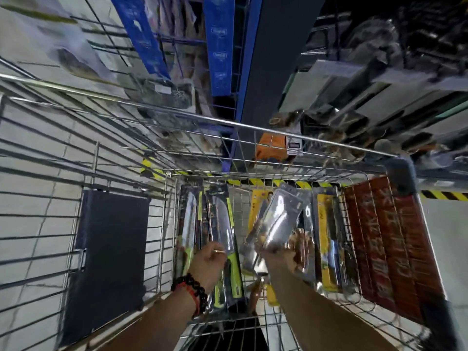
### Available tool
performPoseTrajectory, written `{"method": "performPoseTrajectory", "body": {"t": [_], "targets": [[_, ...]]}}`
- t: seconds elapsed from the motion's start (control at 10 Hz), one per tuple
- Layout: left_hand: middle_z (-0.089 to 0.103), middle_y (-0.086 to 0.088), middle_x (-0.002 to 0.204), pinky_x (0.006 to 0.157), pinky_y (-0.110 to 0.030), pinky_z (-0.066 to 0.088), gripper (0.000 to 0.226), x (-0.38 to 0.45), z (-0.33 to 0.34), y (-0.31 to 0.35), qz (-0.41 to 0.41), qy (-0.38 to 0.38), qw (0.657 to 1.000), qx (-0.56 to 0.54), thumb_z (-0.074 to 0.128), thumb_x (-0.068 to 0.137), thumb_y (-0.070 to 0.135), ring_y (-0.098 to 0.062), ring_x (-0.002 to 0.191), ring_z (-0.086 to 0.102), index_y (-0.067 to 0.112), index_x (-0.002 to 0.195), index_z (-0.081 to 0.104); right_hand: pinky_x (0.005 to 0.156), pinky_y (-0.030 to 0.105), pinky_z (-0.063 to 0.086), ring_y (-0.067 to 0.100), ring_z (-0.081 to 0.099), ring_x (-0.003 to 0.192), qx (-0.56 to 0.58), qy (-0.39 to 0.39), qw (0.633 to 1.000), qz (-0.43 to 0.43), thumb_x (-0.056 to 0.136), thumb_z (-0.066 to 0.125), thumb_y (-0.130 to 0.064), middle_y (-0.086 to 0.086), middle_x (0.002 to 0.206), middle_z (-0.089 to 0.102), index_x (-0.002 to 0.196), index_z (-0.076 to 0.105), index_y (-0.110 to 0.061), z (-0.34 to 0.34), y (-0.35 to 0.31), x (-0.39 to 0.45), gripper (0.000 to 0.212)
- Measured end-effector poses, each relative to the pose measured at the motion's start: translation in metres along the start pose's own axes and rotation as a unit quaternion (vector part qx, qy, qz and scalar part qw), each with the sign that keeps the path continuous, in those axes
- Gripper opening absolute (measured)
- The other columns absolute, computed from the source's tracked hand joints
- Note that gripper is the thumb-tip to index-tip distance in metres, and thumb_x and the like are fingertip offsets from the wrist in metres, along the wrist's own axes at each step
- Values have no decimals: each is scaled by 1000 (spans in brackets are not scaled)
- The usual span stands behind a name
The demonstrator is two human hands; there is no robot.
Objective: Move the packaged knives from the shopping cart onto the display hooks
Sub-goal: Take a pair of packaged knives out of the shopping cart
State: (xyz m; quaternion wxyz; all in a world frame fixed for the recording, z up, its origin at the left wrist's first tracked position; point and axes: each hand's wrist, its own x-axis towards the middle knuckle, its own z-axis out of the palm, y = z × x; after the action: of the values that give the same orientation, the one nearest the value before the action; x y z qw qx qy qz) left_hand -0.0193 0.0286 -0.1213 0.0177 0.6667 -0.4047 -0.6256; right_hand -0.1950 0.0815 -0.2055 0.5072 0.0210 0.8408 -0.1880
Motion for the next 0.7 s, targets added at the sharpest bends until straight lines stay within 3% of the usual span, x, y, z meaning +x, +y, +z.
{"method": "performPoseTrajectory", "body": {"t": [0.1, 0.2, 0.3, 0.4, 0.5, 0.6, 0.7], "targets": [[65, -3, 99, 64, -22, 43, 14, -1, 3, -5, -32, -11, 999, -11, 55, 93, 14, -21, 89, 63, 18, 104, 62, 59, 20, 41, 17, 57, 74, 2, -5, 1000, 17, 68, 84, -40, 5, 92, 62, 105, 58, -9, -2, 0, -4, 55], [65, -3, 100, 62, -24, 43, 11, -6, -2, -4, -45, -18, 998, -32, 58, 91, 15, -16, 82, 61, 22, 98, 61, 62, 26, 50, 22, 64, 80, 50, -3, 999, -8, 76, 80, -20, 8, 91, 64, 88, 58, -13, -3, 1, -5, 26], [62, -2, 102, 63, -24, 41, 22, -12, -11, 0, -59, -31, 996, -57, 59, 91, 13, -11, 83, 56, 22, 111, 60, 74, 38, 57, 26, 68, 83, 65, -44, 995, -60, 76, 78, -9, 10, 99, 70, 99, 64, -10, -12, 6, -14, 27], [56, 0, 127, 81, -30, 44, 53, -22, -21, 3, -46, -53, 996, -58, 65, 89, 28, -17, 111, 54, 25, 138, 46, 93, 52, 52, 30, 68, 99, 108, -141, 981, -81, 79, 76, -11, 9, 112, 70, 113, 64, -16, -19, 11, -36, 37], [42, 2, 148, 104, -46, 37, 69, -34, -31, 8, -40, -92, 992, -72, 65, 85, 47, -25, 132, 42, 31, 146, 35, 97, 54, 49, 31, 67, 105, 111, -218, 965, -91, 79, 77, -16, 8, 115, 70, 122, 59, -19, -22, 4, -68, 47], [49, 1, 142, 99, -42, 44, 58, -39, -36, 6, -71, -136, 974, -166, 68, 84, 42, -22, 130, 45, 32, 138, 47, 93, 51, 51, 32, 70, 98, 128, -276, 947, -104, 80, 69, -1, 12, 102, 74, 108, 65, -7, -14, -5, -100, 29], [68, -6, 119, 74, -29, 58, 28, -46, -50, 1, -95, -136, 951, -262, 68, 86, 21, -16, 102, 66, 16, 113, 63, 100, 57, 45, 36, 67, 103, 119, -289, 942, -123, 67, 78, -13, 17, 103, 73, 97, 68, -2, 2, -11, -123, 33]]}}
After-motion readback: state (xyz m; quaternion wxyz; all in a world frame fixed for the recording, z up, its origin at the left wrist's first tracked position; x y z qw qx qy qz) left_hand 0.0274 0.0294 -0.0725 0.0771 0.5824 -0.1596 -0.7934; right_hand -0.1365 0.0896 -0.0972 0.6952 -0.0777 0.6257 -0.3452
